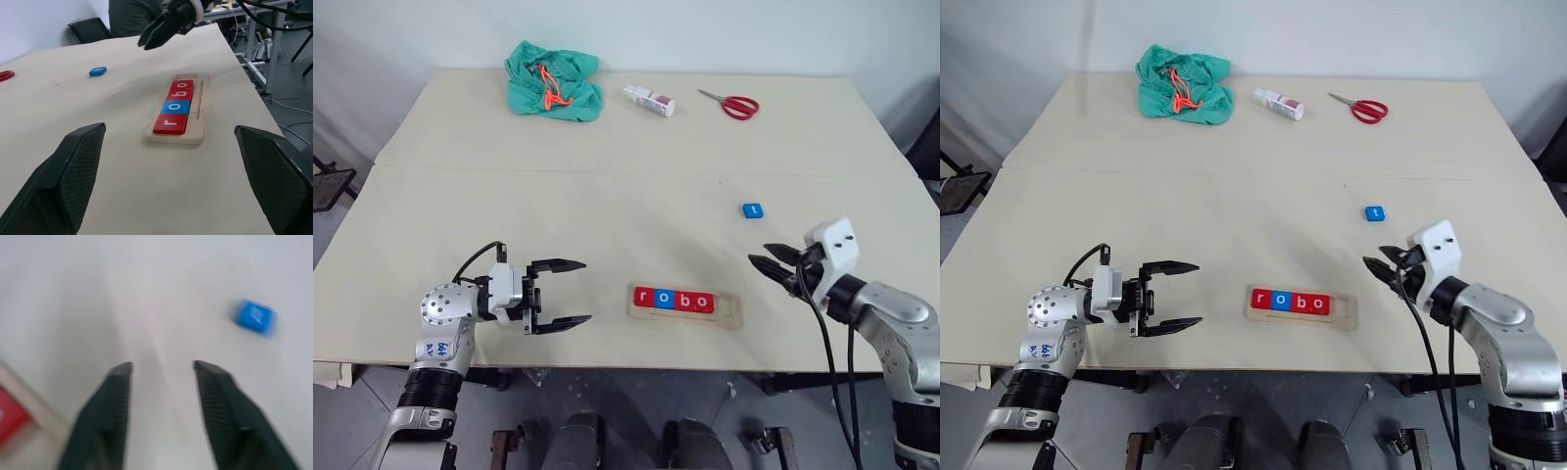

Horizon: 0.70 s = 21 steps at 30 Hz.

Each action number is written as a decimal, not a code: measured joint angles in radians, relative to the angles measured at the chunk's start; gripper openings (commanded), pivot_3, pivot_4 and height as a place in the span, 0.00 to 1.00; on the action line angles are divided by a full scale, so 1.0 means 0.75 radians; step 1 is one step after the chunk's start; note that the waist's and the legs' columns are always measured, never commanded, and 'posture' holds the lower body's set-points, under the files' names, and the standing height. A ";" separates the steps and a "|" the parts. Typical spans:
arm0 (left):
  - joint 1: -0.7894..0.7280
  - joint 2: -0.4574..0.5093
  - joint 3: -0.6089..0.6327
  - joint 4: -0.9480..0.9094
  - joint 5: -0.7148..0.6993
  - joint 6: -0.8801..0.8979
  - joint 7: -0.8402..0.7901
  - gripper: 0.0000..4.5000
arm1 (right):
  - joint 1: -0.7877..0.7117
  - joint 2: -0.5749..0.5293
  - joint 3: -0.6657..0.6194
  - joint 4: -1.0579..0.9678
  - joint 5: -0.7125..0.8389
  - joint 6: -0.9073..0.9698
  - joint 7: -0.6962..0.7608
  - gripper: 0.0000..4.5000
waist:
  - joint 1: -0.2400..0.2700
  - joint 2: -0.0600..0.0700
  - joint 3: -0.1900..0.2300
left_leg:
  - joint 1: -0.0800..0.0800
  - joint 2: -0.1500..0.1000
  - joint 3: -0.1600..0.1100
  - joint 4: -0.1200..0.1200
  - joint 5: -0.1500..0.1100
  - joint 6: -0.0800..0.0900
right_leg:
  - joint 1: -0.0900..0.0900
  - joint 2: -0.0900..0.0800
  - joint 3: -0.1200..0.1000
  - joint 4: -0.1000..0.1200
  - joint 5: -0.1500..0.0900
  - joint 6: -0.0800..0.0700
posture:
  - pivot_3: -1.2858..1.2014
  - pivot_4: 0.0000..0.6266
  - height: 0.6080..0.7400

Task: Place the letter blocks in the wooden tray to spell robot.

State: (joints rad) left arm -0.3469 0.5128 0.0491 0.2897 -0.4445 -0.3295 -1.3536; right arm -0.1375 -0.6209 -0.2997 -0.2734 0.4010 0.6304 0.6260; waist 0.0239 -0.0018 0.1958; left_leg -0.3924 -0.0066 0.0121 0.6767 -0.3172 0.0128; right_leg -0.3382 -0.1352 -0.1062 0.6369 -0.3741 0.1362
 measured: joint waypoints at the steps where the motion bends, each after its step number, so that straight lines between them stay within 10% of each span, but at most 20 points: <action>1: -0.001 0.000 0.000 0.003 0.000 0.000 -0.002 1.00 | 0.011 0.012 -0.003 0.000 -0.002 0.001 -0.020 0.72 | -0.001 0.000 0.000 | 0.000 0.000 0.001 0.000 0.000 0.000 | 0.000 0.000 0.000 0.000 0.000 0.000 | 0.52 0.24 1.00; 5: -0.041 0.000 -0.002 0.027 0.000 0.001 -0.012 1.00 | -0.012 0.070 -0.007 0.011 -0.011 -0.003 -0.117 0.99 | -0.010 0.000 0.000 | 0.001 0.001 0.003 -0.001 0.000 0.000 | -0.001 0.001 0.002 0.000 0.000 0.000 | 0.52 0.24 1.00; 21: 0.016 0.018 -0.013 -0.050 -0.003 0.045 -0.019 1.00 | -0.488 0.211 0.196 0.531 -0.203 -0.146 -0.315 0.99 | -0.041 0.000 0.000 | 0.002 0.001 0.002 -0.006 0.000 0.000 | -0.004 0.001 0.002 0.002 0.000 0.000 | 0.52 0.24 1.00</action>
State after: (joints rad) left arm -0.3348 0.5263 0.0397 0.2521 -0.4469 -0.2959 -1.3678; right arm -0.5037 -0.4626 -0.1529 0.1246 0.2484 0.5209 0.3899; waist -0.0069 -0.0016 0.1959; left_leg -0.3910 -0.0059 0.0138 0.6725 -0.3170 0.0125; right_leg -0.3409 -0.1347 -0.1046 0.6380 -0.3741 0.1362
